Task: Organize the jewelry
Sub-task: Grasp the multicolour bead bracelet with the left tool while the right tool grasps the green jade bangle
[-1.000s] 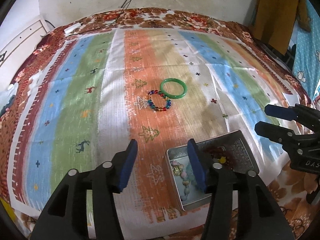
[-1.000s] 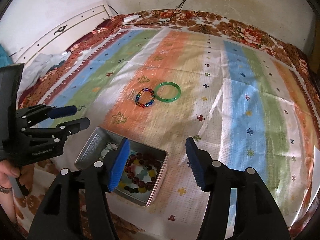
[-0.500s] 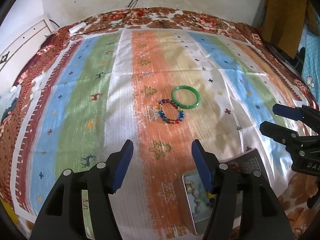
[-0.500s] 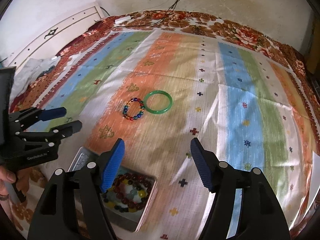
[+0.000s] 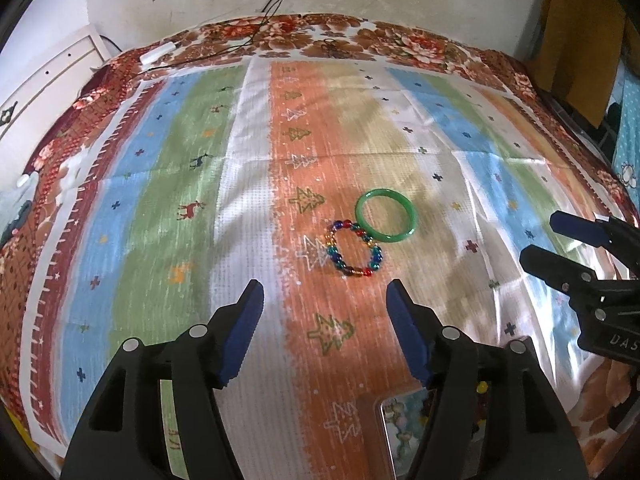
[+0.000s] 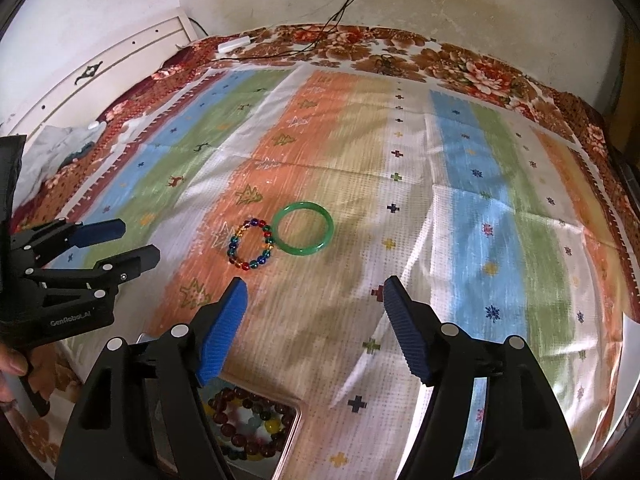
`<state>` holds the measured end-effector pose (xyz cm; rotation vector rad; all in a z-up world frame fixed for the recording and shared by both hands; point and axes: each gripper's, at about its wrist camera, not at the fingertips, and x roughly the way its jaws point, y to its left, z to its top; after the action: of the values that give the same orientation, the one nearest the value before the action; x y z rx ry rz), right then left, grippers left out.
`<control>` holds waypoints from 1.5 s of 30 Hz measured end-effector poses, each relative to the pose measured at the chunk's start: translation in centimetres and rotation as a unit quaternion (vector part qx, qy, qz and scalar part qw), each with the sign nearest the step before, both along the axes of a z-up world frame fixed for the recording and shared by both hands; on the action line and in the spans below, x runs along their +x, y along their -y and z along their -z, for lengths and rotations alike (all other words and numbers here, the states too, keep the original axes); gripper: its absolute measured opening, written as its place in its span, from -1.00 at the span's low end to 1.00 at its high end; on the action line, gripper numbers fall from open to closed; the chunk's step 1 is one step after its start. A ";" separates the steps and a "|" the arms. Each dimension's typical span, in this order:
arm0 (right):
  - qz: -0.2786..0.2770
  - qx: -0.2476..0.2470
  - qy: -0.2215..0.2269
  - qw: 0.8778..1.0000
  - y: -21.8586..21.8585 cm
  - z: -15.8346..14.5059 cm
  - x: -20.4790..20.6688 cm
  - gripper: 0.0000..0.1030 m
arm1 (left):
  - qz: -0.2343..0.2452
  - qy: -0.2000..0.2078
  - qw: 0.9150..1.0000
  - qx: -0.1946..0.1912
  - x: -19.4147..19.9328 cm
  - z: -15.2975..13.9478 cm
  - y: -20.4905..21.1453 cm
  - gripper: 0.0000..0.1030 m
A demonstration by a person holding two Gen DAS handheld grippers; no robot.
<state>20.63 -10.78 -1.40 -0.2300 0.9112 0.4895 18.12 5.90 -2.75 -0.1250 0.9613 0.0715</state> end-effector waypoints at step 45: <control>0.032 -0.029 -0.068 0.997 -3.7 7.1 10.9 0.39 | 0.021 -0.081 0.996 -0.023 9.5 6.2 -1.1 0.24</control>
<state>31.54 -7.04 -8.46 -0.2204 1.0632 0.4232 27.63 7.04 -8.96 -0.1429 1.1285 0.0203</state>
